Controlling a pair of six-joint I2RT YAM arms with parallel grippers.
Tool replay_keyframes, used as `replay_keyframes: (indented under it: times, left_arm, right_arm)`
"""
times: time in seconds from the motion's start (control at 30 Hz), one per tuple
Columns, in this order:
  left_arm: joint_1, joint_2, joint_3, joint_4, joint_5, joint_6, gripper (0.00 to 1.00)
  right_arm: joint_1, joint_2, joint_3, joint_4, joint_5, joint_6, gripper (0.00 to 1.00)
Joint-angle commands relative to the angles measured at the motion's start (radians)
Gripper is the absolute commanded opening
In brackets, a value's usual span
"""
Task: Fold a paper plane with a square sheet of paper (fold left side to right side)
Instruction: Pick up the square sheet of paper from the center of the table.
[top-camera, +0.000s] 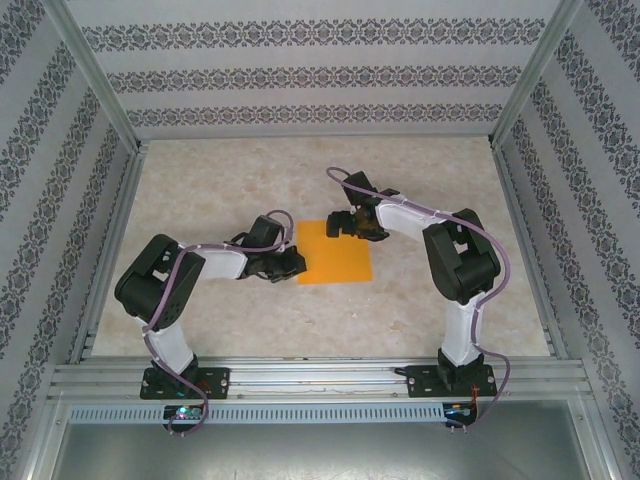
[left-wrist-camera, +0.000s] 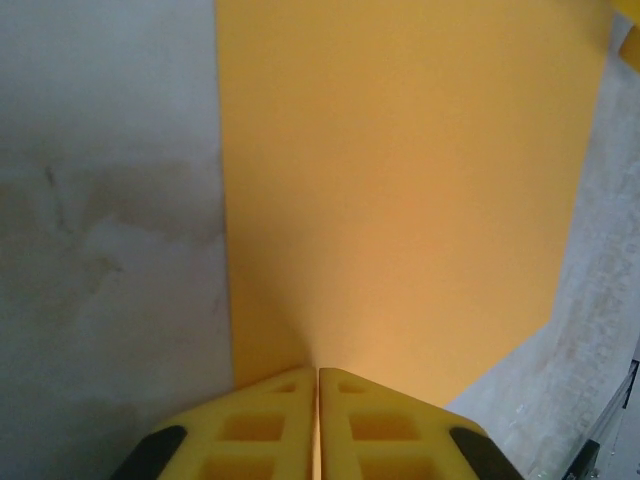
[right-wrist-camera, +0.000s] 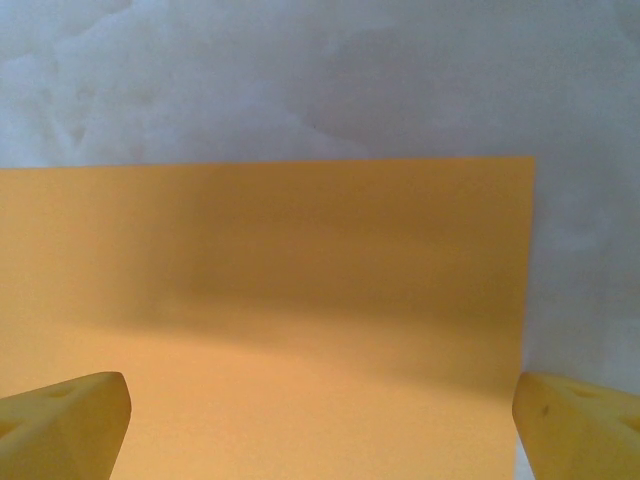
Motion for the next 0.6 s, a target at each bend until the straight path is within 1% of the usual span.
replay_keyframes:
  times: [0.0,0.23,0.57]
  left_arm:
    - [-0.015,0.021,0.028,-0.056,-0.024,0.0,0.1]
    - [-0.016,0.037,0.035,-0.085,-0.044,0.011,0.1]
    - [-0.017,0.038,0.038,-0.09,-0.048,0.013,0.1]
  right_arm:
    - [-0.005,0.023,-0.002,-0.016,-0.034,0.012,0.98]
    - [0.008,0.017,-0.038,-0.002,-0.094,0.037,0.98]
    - [0.05,-0.002,-0.052,-0.004,-0.112,0.053,0.98]
